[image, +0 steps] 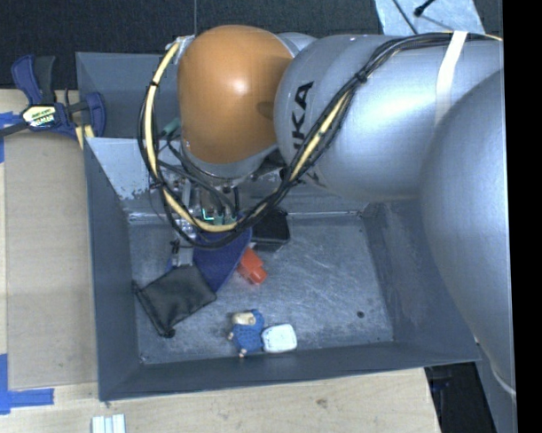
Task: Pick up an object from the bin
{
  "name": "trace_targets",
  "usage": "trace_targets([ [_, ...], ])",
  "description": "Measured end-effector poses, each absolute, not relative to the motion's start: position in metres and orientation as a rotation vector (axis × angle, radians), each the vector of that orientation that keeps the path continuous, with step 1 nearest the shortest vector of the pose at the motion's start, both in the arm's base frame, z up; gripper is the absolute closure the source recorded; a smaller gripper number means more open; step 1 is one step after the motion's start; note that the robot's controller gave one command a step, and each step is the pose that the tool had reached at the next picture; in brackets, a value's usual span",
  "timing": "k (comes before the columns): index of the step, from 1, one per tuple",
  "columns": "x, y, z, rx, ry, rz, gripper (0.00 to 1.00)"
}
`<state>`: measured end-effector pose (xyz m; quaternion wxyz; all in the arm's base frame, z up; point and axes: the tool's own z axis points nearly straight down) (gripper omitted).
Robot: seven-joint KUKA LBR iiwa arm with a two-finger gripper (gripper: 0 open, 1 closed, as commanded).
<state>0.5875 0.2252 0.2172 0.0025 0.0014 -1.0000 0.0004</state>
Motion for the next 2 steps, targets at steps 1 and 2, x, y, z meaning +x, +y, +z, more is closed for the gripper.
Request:
trace_targets([
  [1,0.545,0.195,0.140,0.431,-3.108,0.001,0.00],
  [2,0.569,0.183,0.069,0.393,-3.118,-0.007,0.00],
])
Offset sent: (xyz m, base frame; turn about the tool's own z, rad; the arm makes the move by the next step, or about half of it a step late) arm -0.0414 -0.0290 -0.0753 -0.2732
